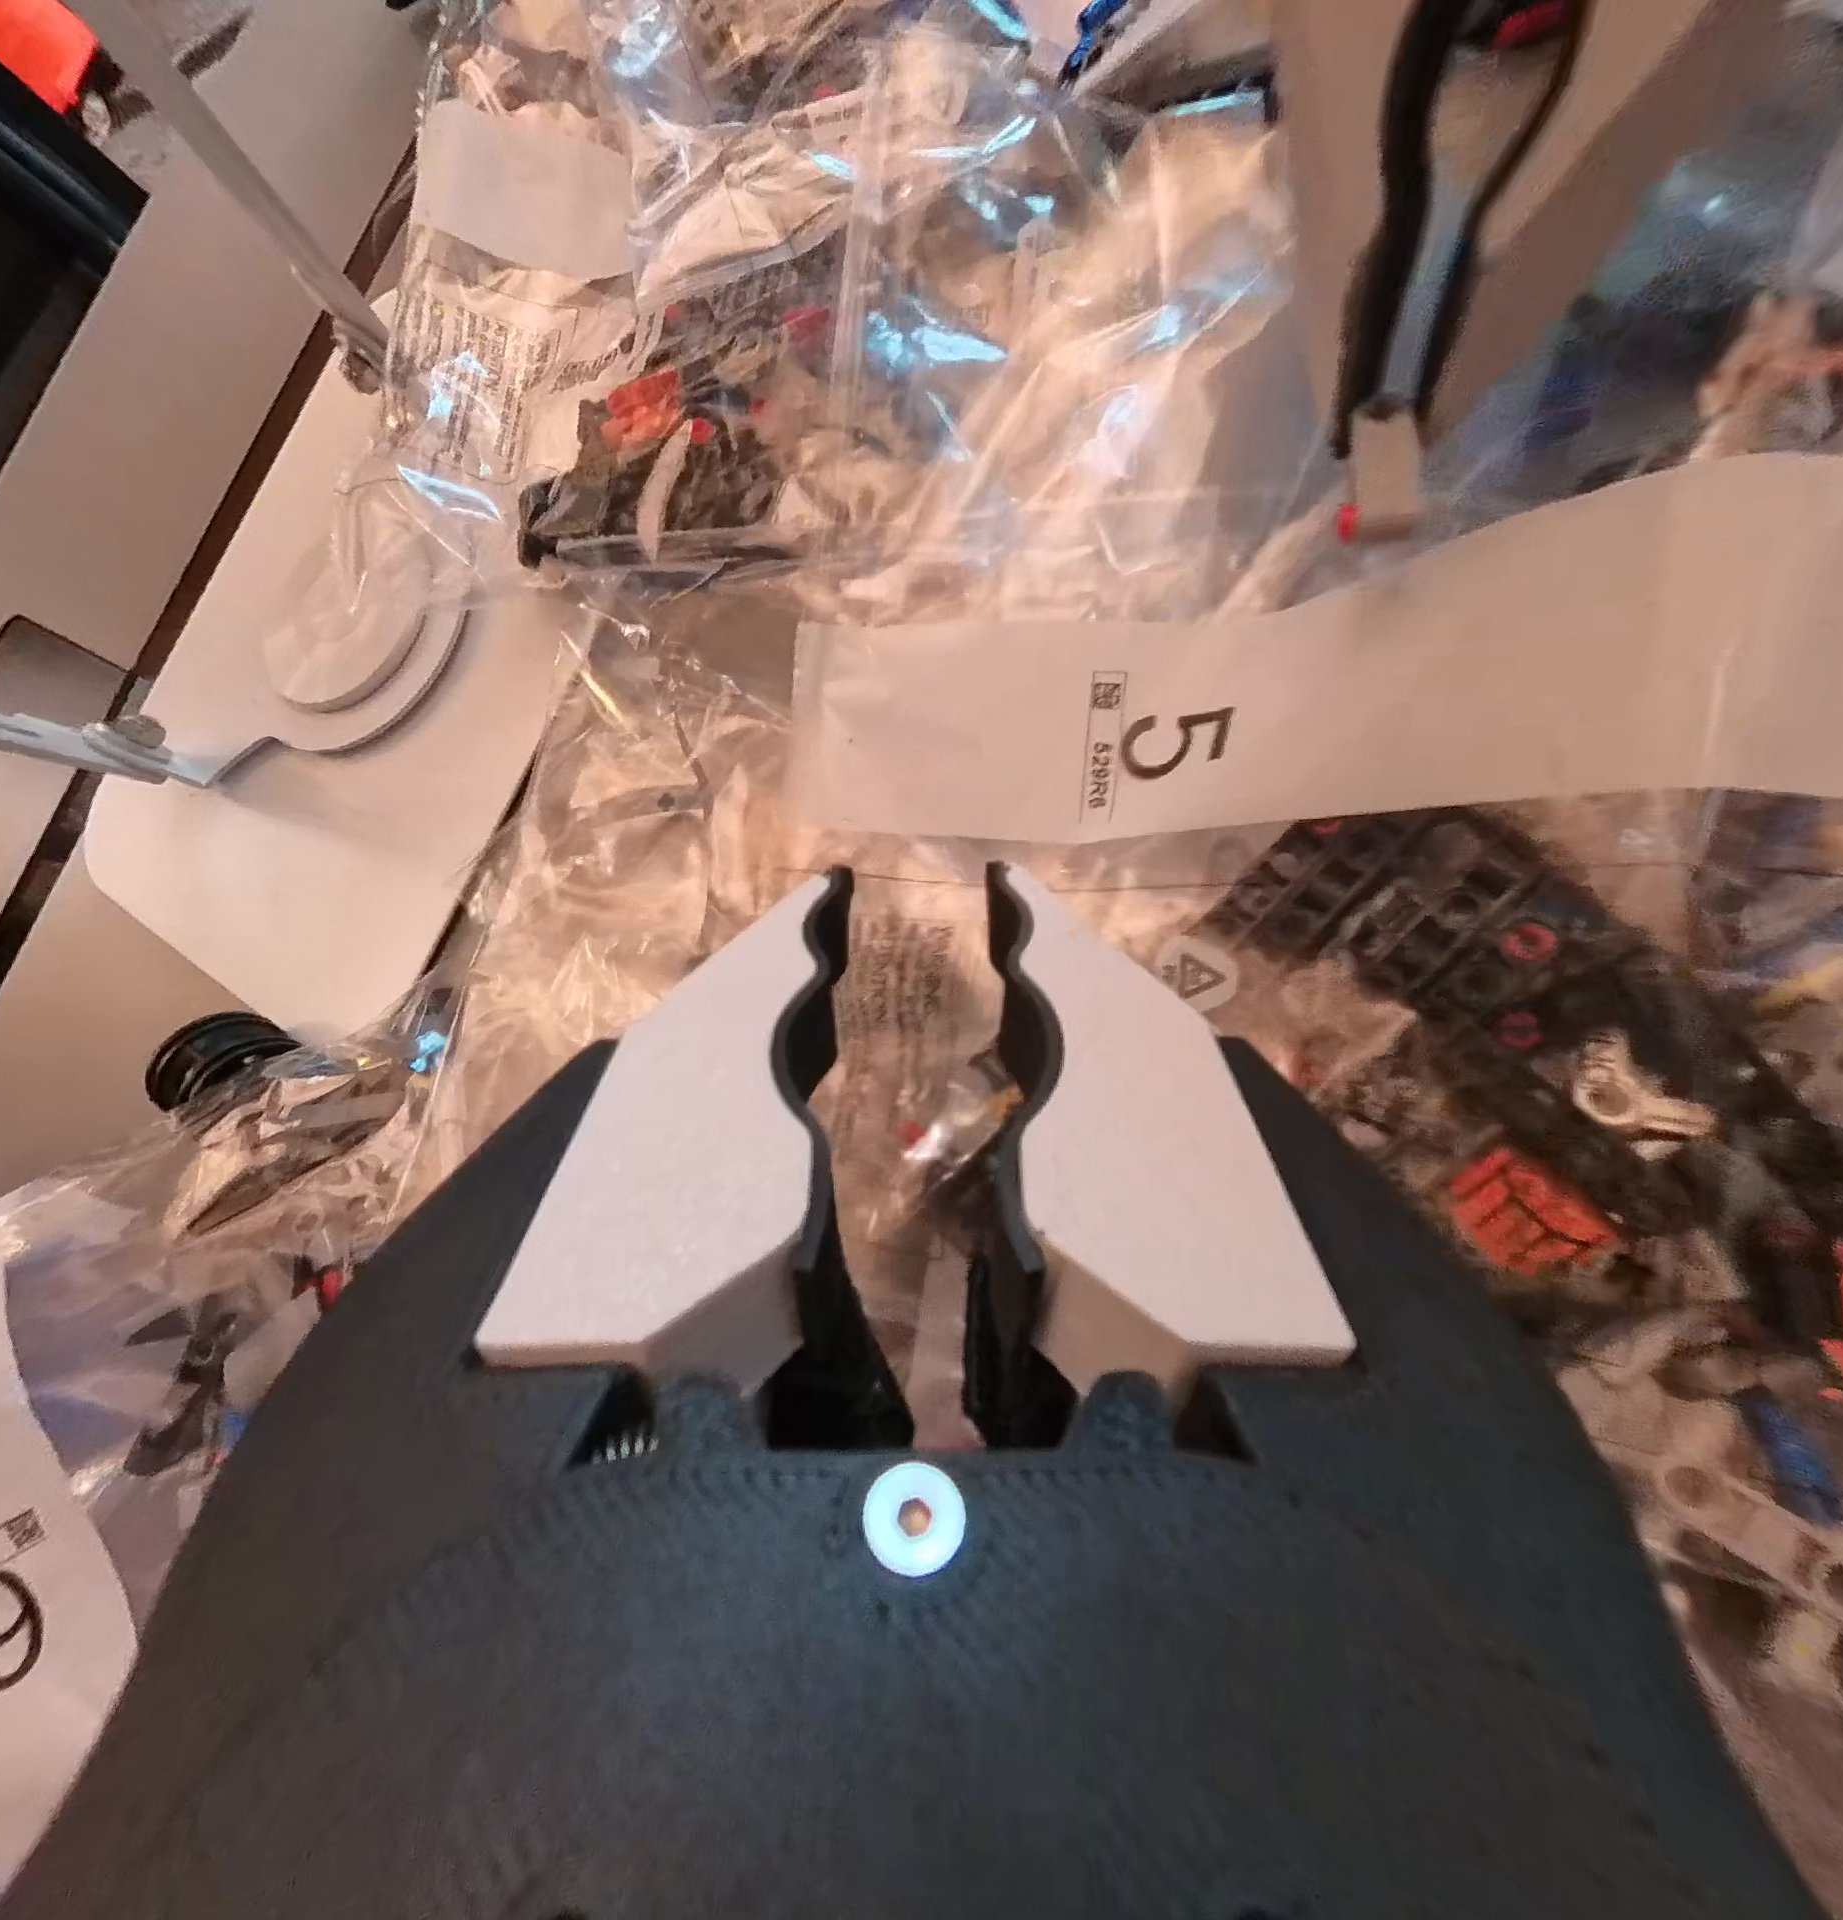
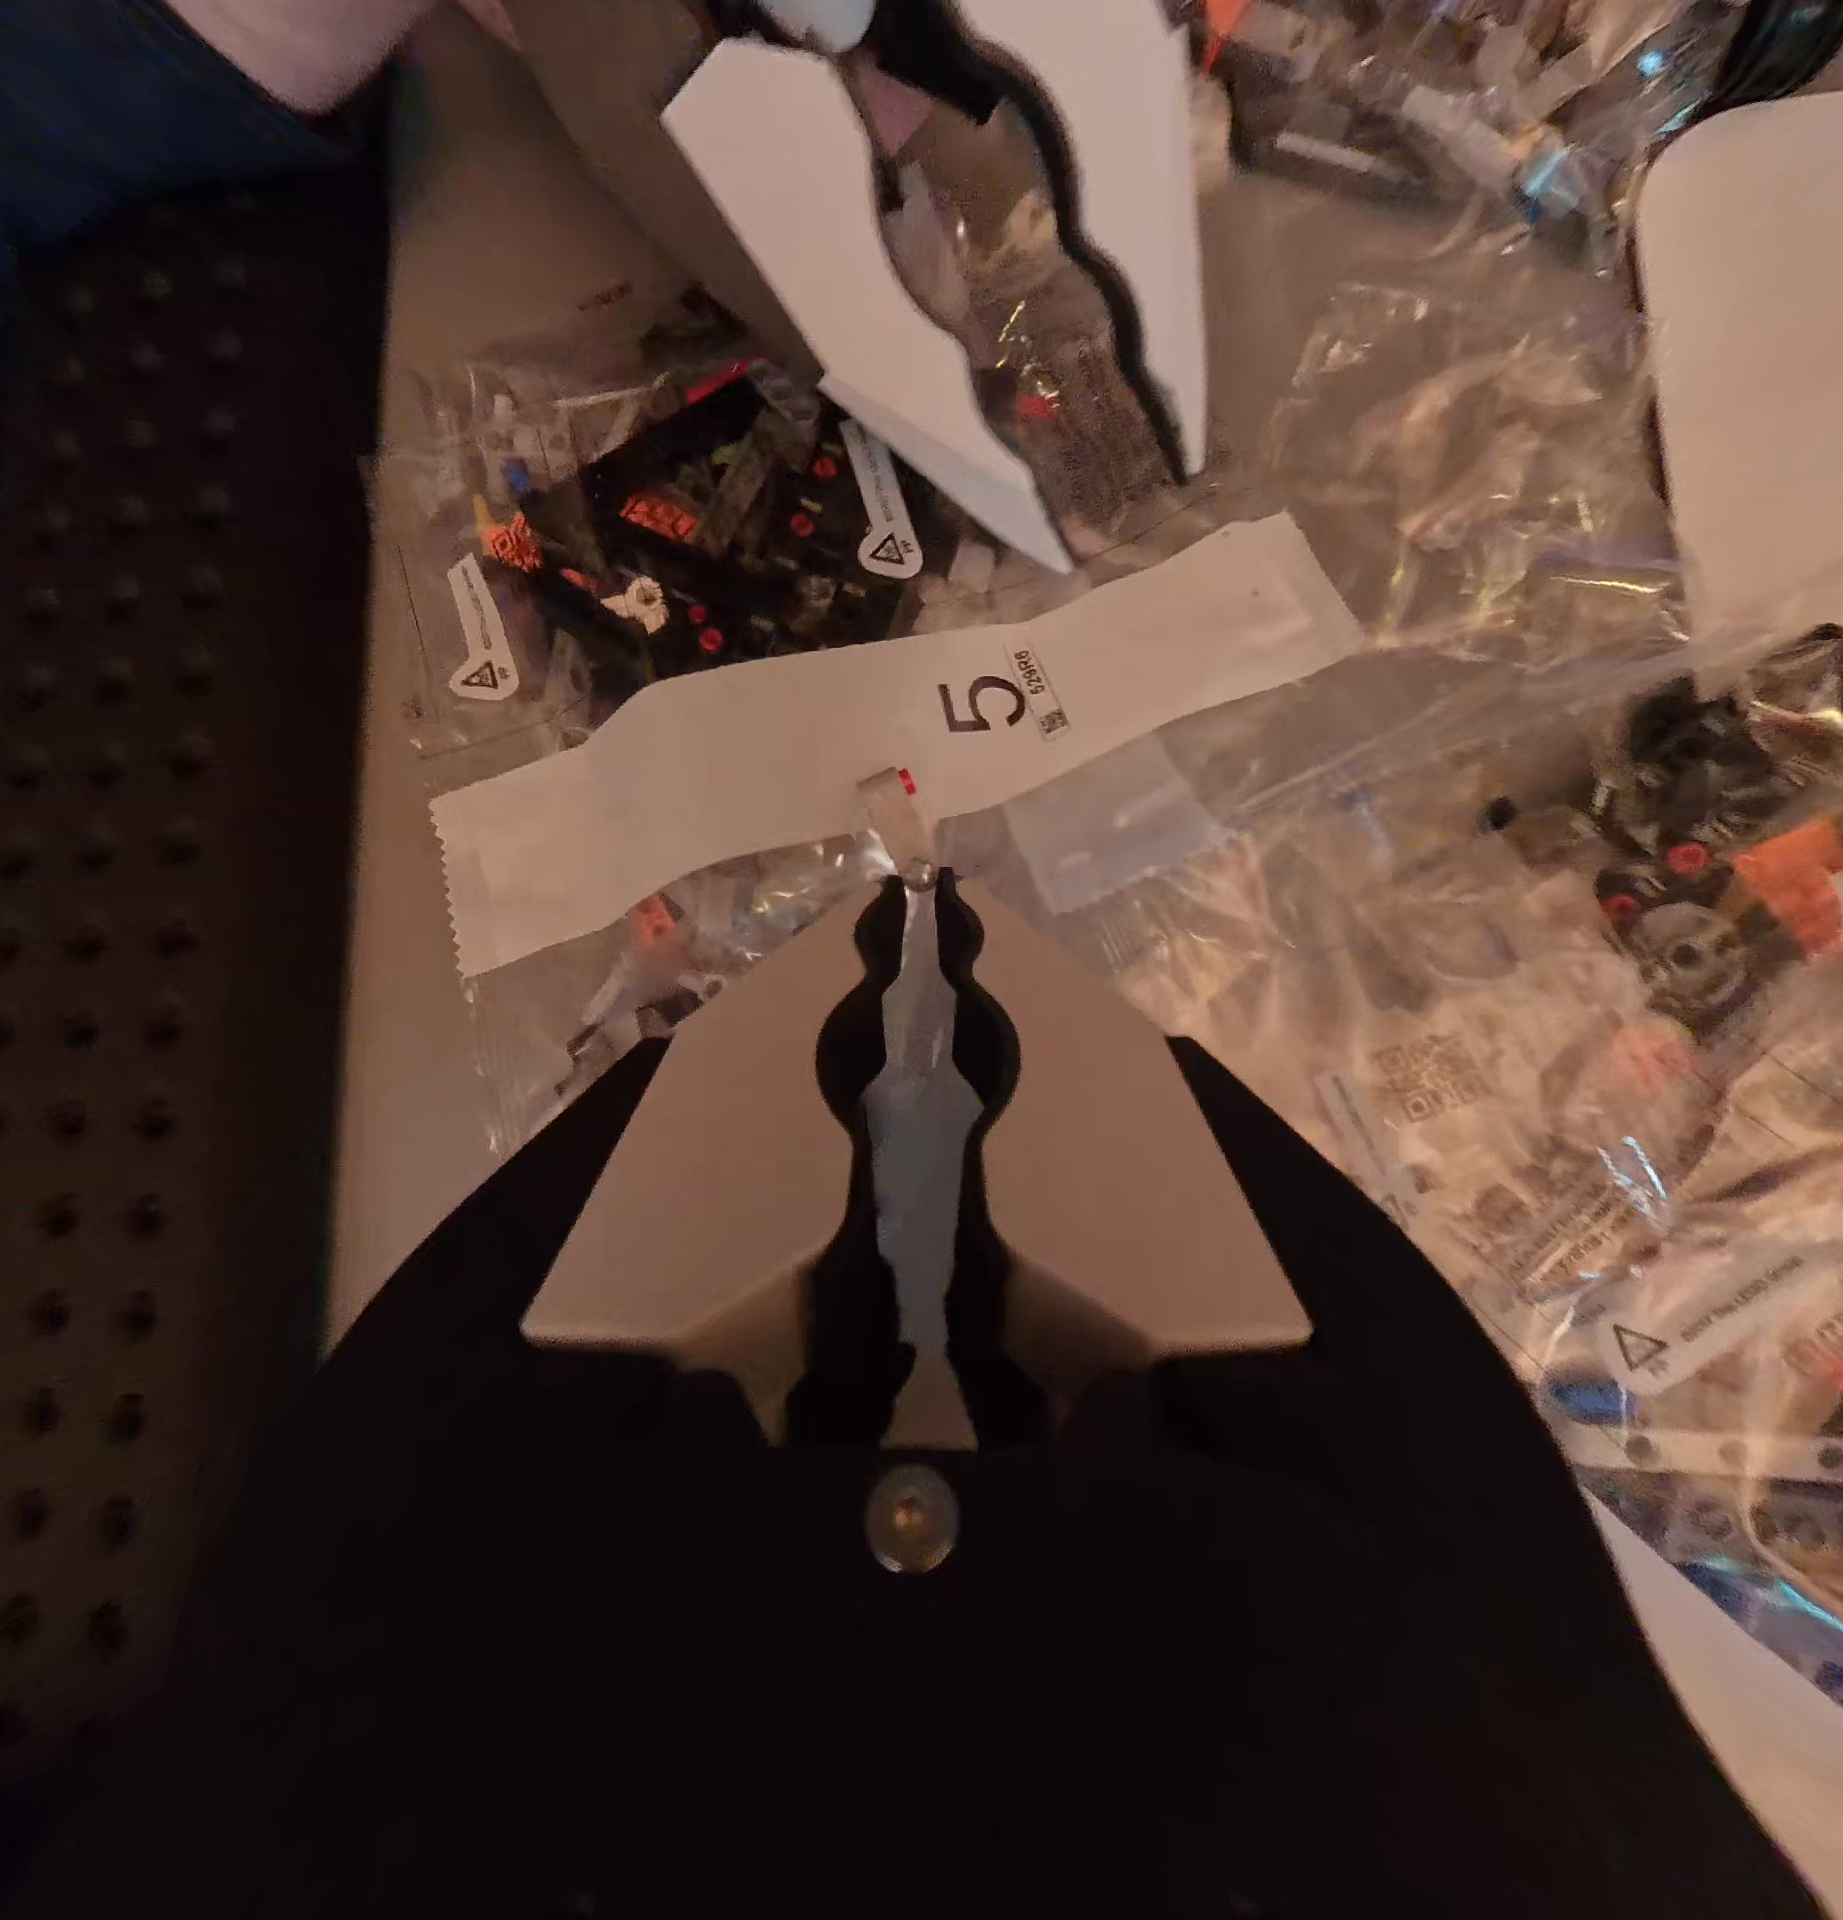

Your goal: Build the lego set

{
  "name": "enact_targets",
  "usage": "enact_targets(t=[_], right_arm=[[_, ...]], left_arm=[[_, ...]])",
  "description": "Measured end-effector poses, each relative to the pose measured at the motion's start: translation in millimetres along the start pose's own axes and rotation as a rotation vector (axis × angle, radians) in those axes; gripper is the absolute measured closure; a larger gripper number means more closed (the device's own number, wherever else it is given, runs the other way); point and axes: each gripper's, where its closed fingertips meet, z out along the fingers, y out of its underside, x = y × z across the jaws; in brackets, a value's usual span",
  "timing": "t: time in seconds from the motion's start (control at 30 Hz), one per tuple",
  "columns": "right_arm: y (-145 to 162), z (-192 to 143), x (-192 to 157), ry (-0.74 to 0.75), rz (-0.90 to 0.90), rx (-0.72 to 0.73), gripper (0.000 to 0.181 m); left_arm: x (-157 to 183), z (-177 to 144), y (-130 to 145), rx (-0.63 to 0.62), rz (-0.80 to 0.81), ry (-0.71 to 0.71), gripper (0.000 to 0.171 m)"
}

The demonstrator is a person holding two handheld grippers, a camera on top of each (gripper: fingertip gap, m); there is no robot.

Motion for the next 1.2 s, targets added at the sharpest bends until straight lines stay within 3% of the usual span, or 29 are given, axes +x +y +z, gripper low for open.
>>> enact_targets(t=[0.2,0.3,0.43,0.63,1.2], right_arm=[[2.0,-20.8,16.6,0.04,0.066,0.062,0.178],[6.2,-21.6,19.7,0.048,0.076,0.051,0.178],[8.9,-16.8,18.3,0.045,0.067,0.027,0.178],[9.0,-21.7,22.4,0.058,0.08,0.041,0.178],[14.4,-31.7,30.8,0.097,0.098,0.041,0.178]], left_arm=[[35.6,-12.3,-35.7,0.174,-0.002,0.184,0.133],[53.2,-2.8,-27.7,0.105,0.056,0.232,0.126],[59.3,3.4,-25.8,0.077,0.066,0.249,0.137],[69.9,6.3,-24.6,0.061,0.096,0.281,0.17],[30.2,3.6,-11.8,0.017,0.084,0.103,0.171]])
